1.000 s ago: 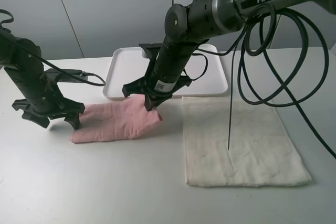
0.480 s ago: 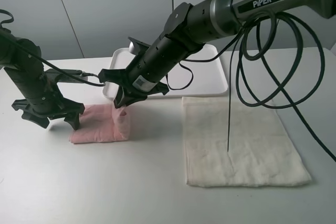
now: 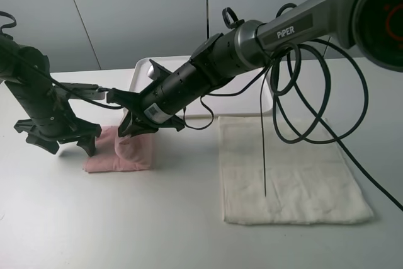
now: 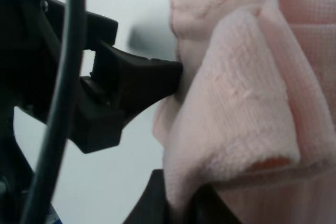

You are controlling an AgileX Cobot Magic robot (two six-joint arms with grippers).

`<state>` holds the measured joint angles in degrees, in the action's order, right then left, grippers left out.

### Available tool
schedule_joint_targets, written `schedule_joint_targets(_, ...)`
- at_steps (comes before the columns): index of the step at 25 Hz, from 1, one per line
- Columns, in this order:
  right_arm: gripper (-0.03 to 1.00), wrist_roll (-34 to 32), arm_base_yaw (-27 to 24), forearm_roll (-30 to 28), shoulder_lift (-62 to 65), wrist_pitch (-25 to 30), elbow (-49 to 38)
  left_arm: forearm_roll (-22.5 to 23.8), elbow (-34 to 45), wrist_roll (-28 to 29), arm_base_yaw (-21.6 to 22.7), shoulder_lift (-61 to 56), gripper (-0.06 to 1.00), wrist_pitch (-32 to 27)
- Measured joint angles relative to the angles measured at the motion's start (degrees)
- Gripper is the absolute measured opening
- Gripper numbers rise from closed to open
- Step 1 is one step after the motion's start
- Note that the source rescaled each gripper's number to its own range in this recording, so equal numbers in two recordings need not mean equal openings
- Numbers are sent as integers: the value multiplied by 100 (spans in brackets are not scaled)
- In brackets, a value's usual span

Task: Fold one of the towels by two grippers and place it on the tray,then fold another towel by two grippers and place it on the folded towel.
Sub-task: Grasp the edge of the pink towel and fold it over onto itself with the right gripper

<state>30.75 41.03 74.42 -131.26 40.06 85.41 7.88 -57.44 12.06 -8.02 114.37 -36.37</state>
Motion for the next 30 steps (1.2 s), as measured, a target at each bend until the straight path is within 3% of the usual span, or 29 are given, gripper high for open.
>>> schedule_joint_targets(7,3,212,150,543,-48,-484,0,0,0,0,0,0,99,0)
schedule_joint_targets(14,3,589,223,1144,-170,-547,0,0,0,27,0,0,99,-5)
schedule_joint_targets(24,3,610,246,1170,-266,-560,0,-44,-21,-63,0,0,99,-78)
schedule_joint_targets(30,3,610,246,1192,-266,-560,0,-95,-223,-237,0,23,99,-553)
